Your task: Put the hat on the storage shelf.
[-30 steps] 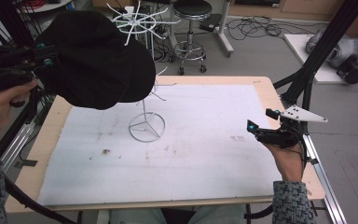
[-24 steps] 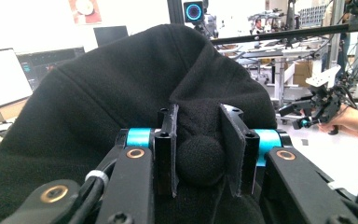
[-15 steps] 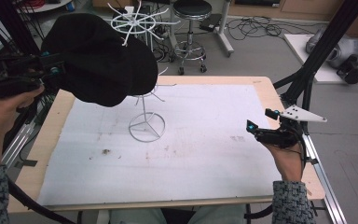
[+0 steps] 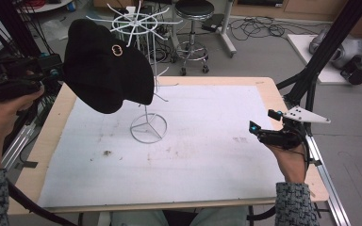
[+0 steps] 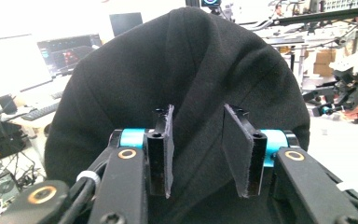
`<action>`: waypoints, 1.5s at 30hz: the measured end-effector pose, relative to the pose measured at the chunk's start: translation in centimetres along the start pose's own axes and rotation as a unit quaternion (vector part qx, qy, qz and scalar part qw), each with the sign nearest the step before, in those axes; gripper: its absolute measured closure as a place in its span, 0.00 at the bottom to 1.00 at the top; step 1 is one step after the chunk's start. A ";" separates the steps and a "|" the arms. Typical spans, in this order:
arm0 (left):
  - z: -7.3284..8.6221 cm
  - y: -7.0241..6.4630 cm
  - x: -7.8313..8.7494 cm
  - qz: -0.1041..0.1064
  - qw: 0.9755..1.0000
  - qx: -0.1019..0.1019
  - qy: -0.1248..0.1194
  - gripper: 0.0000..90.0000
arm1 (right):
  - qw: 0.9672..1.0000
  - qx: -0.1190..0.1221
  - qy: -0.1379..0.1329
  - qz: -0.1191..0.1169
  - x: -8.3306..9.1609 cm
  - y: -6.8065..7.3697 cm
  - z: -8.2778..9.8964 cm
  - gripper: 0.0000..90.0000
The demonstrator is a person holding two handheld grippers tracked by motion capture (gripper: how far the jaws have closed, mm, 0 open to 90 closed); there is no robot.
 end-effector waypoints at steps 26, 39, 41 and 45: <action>4.0 -0.9 1.8 -0.077 0.997 0.013 0.020 0.57 | 1.000 0.000 -0.008 -0.017 -1.7 -0.2 -0.9 0.13; 6.8 -1.1 3.3 -0.111 0.993 0.027 0.024 0.49 | 1.000 0.000 -0.006 -0.030 -3.3 -0.2 -1.1 0.13; 7.1 -1.2 3.4 -0.112 0.993 0.031 0.023 0.48 | 0.999 -0.001 -0.007 -0.032 -3.5 -0.3 -1.1 0.13; 8.0 -1.4 3.6 -0.116 0.992 0.035 0.022 0.45 | 0.999 -0.002 -0.004 -0.031 -3.8 -0.4 -1.1 0.13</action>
Point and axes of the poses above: each handheld gripper's, and its own axes: x roughly backward along the jaws, z roughly out of its underside, y roughly to its left, the point moved 7 cm from there along -x, roughly forward along the jaws, and after that the axes turned 7 degrees about -z, right-handed, at the moved point
